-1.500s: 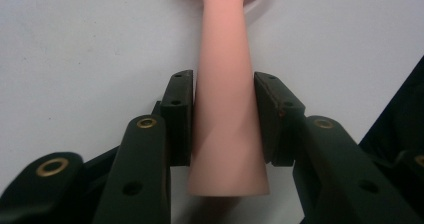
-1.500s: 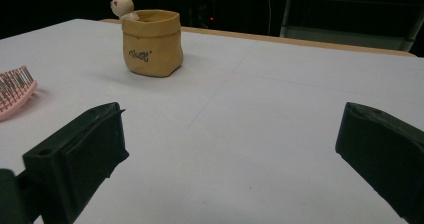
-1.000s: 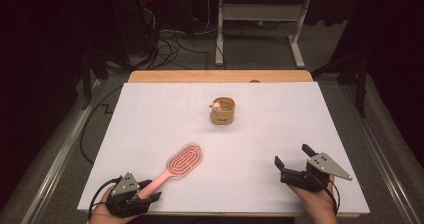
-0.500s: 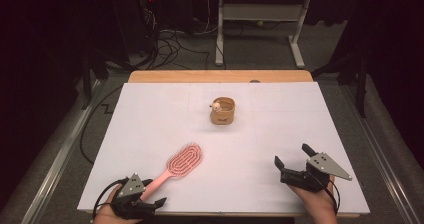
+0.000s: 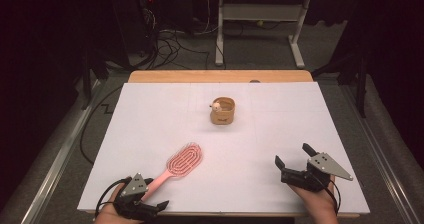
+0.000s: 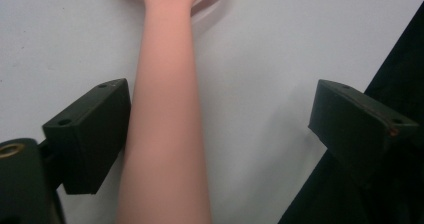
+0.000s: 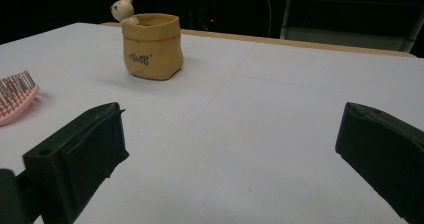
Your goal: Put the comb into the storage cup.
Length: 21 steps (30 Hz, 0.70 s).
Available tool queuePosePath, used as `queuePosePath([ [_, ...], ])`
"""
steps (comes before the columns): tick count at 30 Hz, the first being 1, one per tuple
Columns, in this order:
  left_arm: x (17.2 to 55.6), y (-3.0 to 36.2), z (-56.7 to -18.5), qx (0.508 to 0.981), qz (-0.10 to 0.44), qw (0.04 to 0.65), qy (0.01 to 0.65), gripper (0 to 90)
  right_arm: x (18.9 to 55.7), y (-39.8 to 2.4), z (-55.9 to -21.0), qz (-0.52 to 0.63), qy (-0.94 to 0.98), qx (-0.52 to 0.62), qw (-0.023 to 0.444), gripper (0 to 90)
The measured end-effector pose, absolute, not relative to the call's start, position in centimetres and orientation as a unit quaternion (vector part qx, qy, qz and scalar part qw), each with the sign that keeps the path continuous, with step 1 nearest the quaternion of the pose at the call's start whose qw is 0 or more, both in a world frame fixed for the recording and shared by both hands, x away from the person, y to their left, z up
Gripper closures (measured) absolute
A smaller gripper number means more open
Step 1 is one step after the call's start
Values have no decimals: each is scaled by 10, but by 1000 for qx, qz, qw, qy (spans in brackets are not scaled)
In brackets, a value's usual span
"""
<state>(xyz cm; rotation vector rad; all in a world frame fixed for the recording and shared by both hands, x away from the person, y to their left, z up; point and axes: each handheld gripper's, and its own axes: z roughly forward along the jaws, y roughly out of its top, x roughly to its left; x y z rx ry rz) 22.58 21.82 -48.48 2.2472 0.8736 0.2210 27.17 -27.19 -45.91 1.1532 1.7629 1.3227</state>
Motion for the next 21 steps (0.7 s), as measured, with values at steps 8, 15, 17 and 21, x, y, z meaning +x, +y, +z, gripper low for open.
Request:
queuePosePath([
  [8,237,227,-472,851,90,376,355,143,271,-270,-458,504,671,437,324,2],
  [15,256,221,-461,853,111,363,357,4,271,-271,-458,504,671,437,324,2],
  [17,262,218,-458,856,115,358,353,0,271,-271,-458,504,671,436,324,2],
  [21,272,210,-453,862,115,348,350,0,271,-271,-457,504,670,437,325,2],
])
